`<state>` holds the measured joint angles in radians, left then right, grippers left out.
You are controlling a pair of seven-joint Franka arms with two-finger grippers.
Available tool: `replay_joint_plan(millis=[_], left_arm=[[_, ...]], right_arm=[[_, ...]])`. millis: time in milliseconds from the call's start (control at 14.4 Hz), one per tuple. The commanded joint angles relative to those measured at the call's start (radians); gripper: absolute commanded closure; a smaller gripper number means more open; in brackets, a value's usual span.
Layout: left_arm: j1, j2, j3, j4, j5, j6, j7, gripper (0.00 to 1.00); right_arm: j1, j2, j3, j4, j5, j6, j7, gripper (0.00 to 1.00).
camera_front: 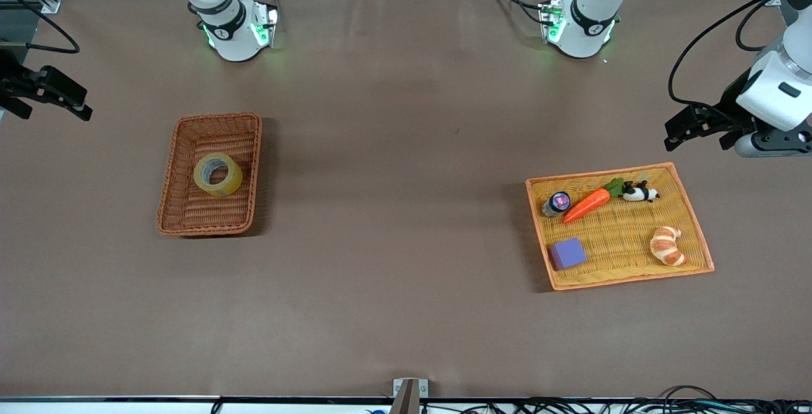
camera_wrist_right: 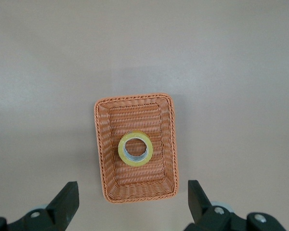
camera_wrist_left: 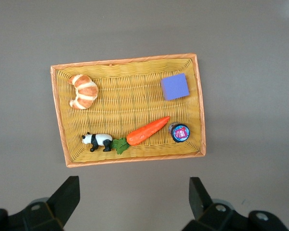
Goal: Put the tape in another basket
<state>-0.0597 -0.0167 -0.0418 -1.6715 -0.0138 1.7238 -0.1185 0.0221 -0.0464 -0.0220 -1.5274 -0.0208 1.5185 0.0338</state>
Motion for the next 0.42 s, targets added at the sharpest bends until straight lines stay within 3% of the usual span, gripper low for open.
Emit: replay_joint_plan(millis=[0, 348], left_arm=[[-0.002, 0.009, -0.003, 0.026, 0.021, -0.018, -0.015, 0.00], [0.000, 0.011, -0.003, 0.026, 0.021, -0.018, -0.013, 0.00]], right_arm=[[0.002, -0.004, -0.001, 0.001, 0.019, 0.005, -0.005, 0.00], [0.002, -0.006, -0.001, 0.003, 0.016, 0.009, -0.060, 0.00]])
